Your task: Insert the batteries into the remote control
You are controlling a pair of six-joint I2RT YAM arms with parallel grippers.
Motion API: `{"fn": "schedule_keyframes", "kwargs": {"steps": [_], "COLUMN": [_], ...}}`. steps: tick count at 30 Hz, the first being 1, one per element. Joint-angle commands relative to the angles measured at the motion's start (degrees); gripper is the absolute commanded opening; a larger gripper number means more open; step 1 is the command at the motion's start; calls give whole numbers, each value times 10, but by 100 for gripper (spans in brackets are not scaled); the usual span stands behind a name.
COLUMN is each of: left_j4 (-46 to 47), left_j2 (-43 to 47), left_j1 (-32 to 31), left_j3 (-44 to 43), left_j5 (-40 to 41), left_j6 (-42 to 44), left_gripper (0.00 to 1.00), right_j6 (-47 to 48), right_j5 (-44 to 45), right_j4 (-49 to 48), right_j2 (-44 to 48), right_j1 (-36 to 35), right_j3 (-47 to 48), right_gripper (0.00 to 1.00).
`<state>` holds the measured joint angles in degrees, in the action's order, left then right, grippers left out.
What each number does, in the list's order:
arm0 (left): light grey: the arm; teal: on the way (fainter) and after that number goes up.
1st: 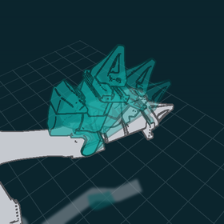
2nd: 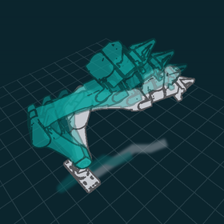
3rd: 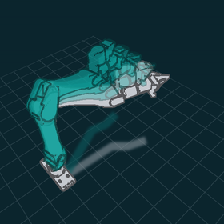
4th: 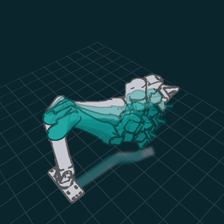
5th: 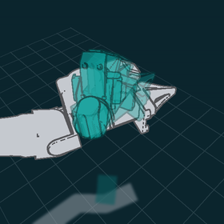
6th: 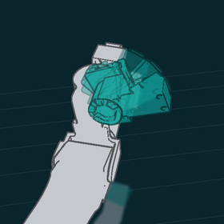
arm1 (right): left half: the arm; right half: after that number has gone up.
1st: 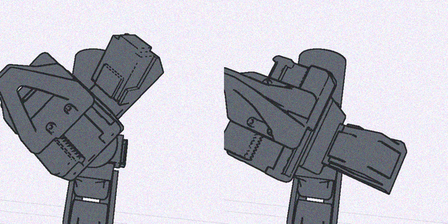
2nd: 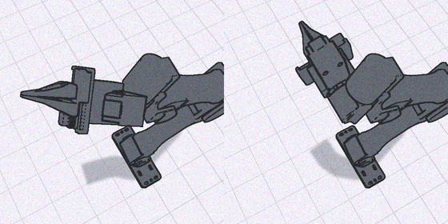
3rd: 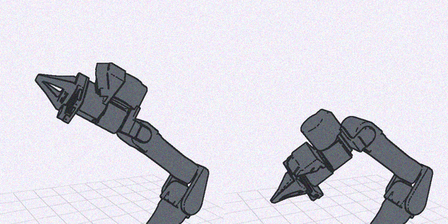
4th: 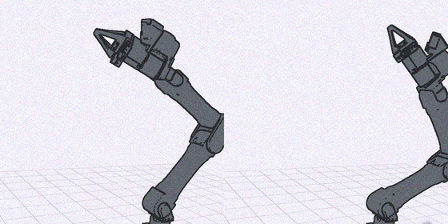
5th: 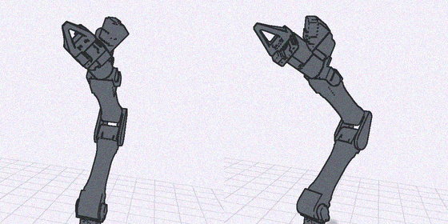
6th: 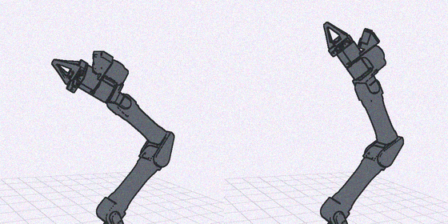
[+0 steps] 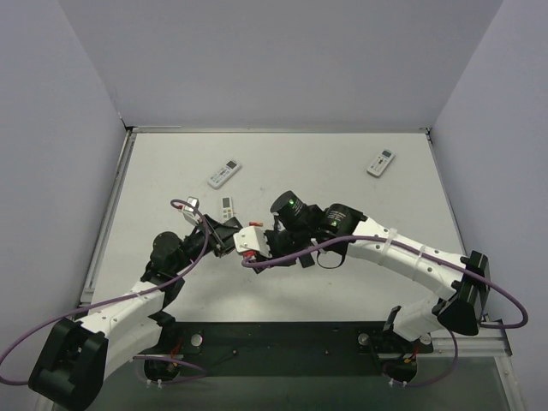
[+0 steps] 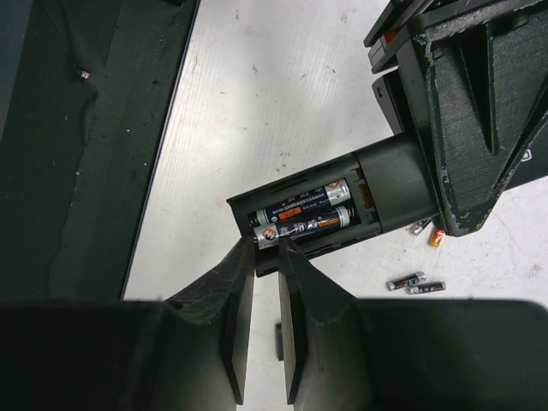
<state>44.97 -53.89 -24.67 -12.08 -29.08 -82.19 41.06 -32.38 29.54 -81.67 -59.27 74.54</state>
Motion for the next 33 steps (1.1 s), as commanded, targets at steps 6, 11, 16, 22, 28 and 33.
{"fn": "schedule_keyframes", "kwargs": {"steps": [6,11,16,22,28,33], "left_j4": [22,24,24,27,33,34], "left_j2": [13,17,19,22,21,23], "left_j1": [-4,-5,-6,-6,-7,-7], "left_j3": [-30,-33,-37,-38,-40,-37], "left_j5": [-12,-13,-14,-15,-15,-15], "left_j6": [-2,0,3,4,5,5], "left_gripper": [0,0,0,0,0,0], "right_j6": [-8,-32,-63,-92,-128,-175], "right_j5": [19,28,39,72,114,143], "right_j4": [-9,-9,-9,-10,-12,-22], "right_j2": [-28,-46,-74,-104,-137,-161], "right_j1": [5,13,14,12,7,4], "right_j3": [30,44,61,71,82,96], "right_gripper": [10,7,5,1,0,0]}}
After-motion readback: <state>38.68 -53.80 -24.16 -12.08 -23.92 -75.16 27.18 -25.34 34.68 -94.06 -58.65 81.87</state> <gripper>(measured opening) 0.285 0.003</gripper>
